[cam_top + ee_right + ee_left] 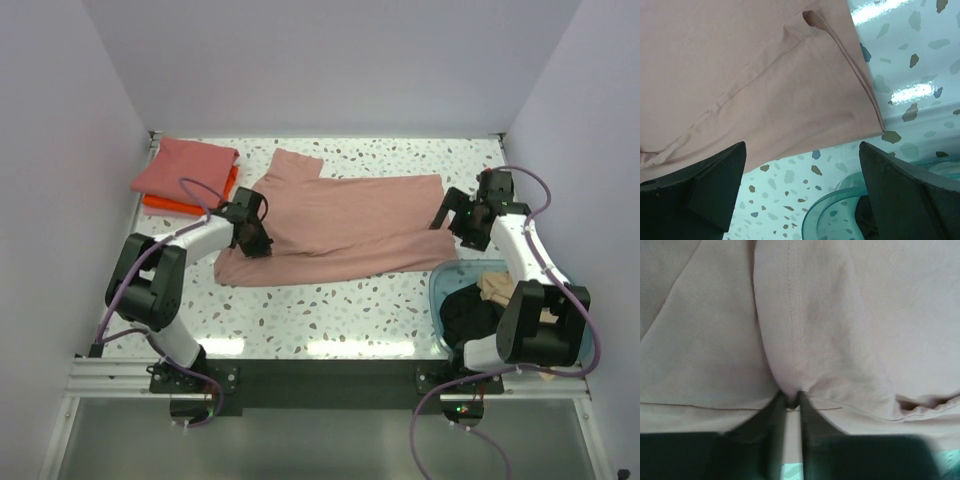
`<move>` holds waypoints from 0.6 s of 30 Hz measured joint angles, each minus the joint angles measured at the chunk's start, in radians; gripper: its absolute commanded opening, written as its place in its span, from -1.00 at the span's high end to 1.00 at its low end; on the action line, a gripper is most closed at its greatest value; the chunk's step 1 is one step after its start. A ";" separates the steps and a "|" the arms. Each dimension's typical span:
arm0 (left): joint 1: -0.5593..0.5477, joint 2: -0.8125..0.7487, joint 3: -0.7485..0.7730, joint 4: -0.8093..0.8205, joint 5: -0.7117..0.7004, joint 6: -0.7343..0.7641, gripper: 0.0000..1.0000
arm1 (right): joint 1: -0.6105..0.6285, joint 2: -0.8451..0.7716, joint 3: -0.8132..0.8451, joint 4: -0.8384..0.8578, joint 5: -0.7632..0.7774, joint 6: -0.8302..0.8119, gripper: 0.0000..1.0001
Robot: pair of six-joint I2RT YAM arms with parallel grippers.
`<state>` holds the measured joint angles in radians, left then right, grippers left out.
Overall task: Fold and stack the t-shirts
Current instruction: Fold the tshirt
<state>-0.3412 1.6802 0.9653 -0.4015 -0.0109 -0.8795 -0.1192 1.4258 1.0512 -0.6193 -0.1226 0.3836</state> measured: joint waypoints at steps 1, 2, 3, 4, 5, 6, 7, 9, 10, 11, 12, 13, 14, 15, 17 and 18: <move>-0.001 0.003 0.007 -0.001 0.000 -0.003 1.00 | 0.000 0.000 0.000 -0.001 0.000 0.000 -0.97; -0.001 0.006 0.013 0.000 -0.001 -0.002 1.00 | 0.000 0.000 0.000 -0.001 0.000 0.000 -0.97; -0.002 0.010 0.022 -0.002 -0.001 0.001 1.00 | 0.000 0.000 0.000 -0.002 0.000 0.000 -0.97; -0.002 0.013 0.031 -0.002 -0.001 0.003 1.00 | 0.000 0.000 0.000 -0.002 0.000 0.000 -0.97; -0.002 0.014 0.039 -0.002 -0.002 0.005 1.00 | 0.000 0.000 0.000 -0.002 0.000 0.000 -0.97; -0.003 0.016 0.048 -0.002 -0.004 0.007 1.00 | 0.000 0.000 0.000 -0.002 0.000 0.000 -0.97; -0.003 0.018 0.058 -0.003 -0.006 0.009 1.00 | 0.000 0.000 0.000 -0.002 0.000 0.000 -0.97; -0.008 0.026 0.090 -0.005 -0.016 0.013 1.00 | 0.000 0.000 -0.001 -0.002 0.000 0.000 -0.97; -0.009 0.034 0.112 -0.005 -0.020 0.020 1.00 | 0.000 0.000 -0.002 -0.002 0.000 -0.001 -0.97; -0.010 0.041 0.131 -0.002 -0.023 0.027 1.00 | 0.000 0.000 -0.002 -0.002 0.000 -0.001 -0.97; -0.013 0.055 0.159 -0.004 -0.026 0.032 1.00 | 0.000 0.000 -0.002 -0.002 0.000 -0.001 -0.97; -0.014 0.072 0.189 -0.003 -0.028 0.038 1.00 | 0.000 0.000 -0.002 -0.003 0.000 -0.002 -0.97; -0.014 0.092 0.221 -0.004 -0.030 0.046 1.00 | 0.000 0.000 -0.002 -0.003 0.000 -0.002 -0.97; -0.014 0.114 0.257 -0.007 -0.032 0.055 1.00 | 0.000 0.000 -0.002 -0.003 0.000 -0.003 -0.97; -0.014 0.166 0.325 -0.006 -0.035 0.069 1.00 | 0.000 0.000 -0.002 -0.003 0.000 -0.003 -0.97; -0.014 0.194 0.358 -0.007 -0.036 0.077 1.00 | 0.000 0.000 -0.002 -0.004 0.001 -0.004 -0.97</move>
<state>-0.3550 1.8744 1.3235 -0.4088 -0.0471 -0.8024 -0.1192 1.4258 1.0492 -0.6231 -0.1219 0.3798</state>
